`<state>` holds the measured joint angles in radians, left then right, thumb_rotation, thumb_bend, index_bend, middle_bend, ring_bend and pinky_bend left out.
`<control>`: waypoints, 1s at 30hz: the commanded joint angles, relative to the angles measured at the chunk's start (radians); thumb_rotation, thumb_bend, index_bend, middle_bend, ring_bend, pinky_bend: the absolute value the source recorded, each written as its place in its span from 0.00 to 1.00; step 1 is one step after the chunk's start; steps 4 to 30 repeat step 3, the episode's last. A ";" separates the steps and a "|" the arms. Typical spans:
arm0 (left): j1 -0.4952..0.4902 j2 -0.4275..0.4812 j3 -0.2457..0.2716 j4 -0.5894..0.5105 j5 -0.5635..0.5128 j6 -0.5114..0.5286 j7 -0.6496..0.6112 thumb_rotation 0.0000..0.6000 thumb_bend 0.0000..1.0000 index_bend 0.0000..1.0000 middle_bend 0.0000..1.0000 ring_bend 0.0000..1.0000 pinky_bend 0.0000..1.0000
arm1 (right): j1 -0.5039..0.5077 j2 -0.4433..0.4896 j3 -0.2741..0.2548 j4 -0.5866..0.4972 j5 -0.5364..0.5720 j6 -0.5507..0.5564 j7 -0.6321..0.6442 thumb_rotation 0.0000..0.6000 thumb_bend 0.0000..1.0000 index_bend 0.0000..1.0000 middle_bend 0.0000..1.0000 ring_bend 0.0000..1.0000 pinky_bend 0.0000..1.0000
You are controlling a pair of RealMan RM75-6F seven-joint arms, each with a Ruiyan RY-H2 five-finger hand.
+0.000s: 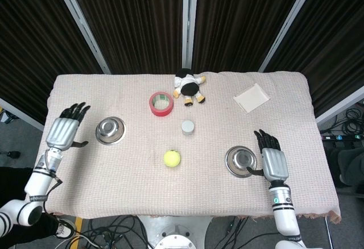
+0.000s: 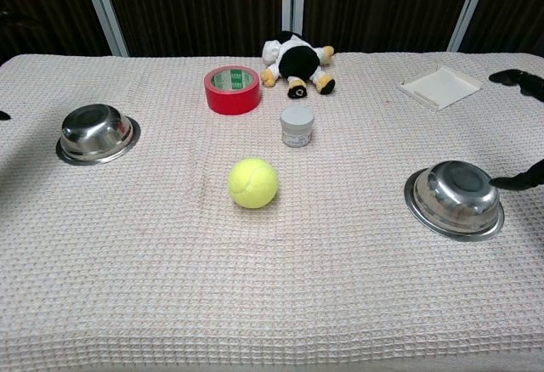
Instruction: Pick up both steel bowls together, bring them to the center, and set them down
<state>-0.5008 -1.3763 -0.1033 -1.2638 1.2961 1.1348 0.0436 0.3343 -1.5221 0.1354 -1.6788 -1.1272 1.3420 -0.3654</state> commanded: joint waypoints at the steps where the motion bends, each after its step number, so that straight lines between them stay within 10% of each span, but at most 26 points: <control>1: 0.151 0.002 0.018 -0.134 -0.056 0.166 0.032 1.00 0.07 0.00 0.00 0.00 0.20 | -0.023 -0.046 -0.037 0.174 -0.181 0.093 0.107 1.00 0.00 0.00 0.00 0.00 0.00; 30: 0.194 -0.015 0.041 -0.147 -0.048 0.214 0.049 1.00 0.05 0.00 0.00 0.00 0.19 | -0.025 -0.051 -0.039 0.213 -0.199 0.090 0.141 1.00 0.00 0.00 0.00 0.00 0.00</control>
